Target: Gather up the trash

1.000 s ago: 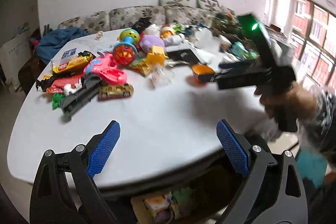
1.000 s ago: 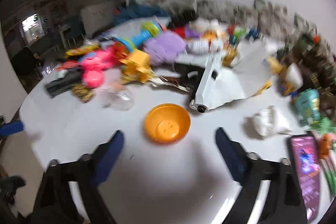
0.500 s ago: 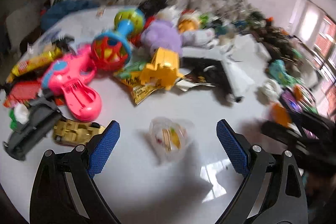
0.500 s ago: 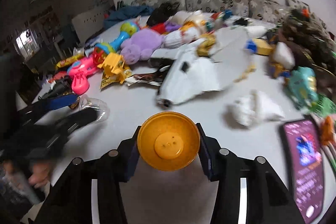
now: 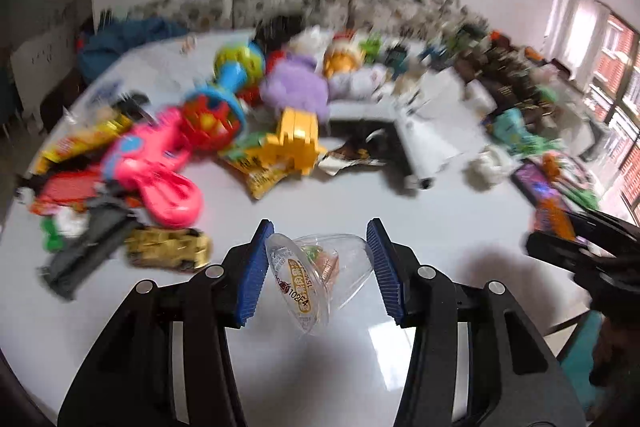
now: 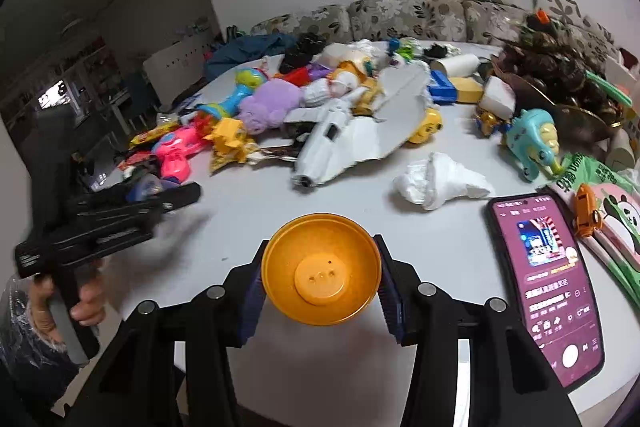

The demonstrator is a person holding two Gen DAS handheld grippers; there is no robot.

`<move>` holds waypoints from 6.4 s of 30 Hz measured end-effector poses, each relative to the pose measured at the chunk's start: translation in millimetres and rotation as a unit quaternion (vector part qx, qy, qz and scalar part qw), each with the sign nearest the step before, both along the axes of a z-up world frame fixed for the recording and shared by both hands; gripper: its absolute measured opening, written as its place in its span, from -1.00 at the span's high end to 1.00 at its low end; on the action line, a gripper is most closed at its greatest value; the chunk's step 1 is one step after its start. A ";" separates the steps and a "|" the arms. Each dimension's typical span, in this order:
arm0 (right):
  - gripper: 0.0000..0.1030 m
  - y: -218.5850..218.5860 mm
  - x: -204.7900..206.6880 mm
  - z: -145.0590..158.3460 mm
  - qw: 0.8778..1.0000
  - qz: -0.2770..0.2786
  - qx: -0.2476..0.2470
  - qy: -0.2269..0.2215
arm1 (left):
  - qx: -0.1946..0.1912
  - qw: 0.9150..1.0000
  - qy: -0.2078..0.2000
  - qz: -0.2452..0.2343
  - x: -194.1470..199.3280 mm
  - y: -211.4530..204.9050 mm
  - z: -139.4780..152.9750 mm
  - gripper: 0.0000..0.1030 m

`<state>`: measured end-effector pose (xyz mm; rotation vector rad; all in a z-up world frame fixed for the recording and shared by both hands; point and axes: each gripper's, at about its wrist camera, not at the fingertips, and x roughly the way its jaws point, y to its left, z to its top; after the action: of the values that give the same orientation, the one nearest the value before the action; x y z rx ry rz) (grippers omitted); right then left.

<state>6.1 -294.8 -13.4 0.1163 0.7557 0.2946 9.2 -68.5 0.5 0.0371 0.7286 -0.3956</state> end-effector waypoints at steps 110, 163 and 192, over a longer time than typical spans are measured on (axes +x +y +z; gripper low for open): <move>-0.36 68.2 -79.5 -28.2 0.981 0.164 0.024 0.101 | 0.011 0.985 0.121 -0.124 -132.2 76.6 -79.2 -0.36; 0.99 -44.8 -9.9 27.3 0.994 0.006 0.110 -0.026 | 0.057 0.992 -0.020 -0.110 37.9 -66.4 4.6 1.00; 0.99 -79.8 -18.9 15.1 0.990 -0.020 0.139 -0.033 | 0.073 0.994 -0.023 -0.078 89.9 -95.9 0.1 0.98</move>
<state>-12.8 -374.6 1.7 0.3822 0.6429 0.3637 99.1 -164.4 0.7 0.2406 0.7107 -0.4890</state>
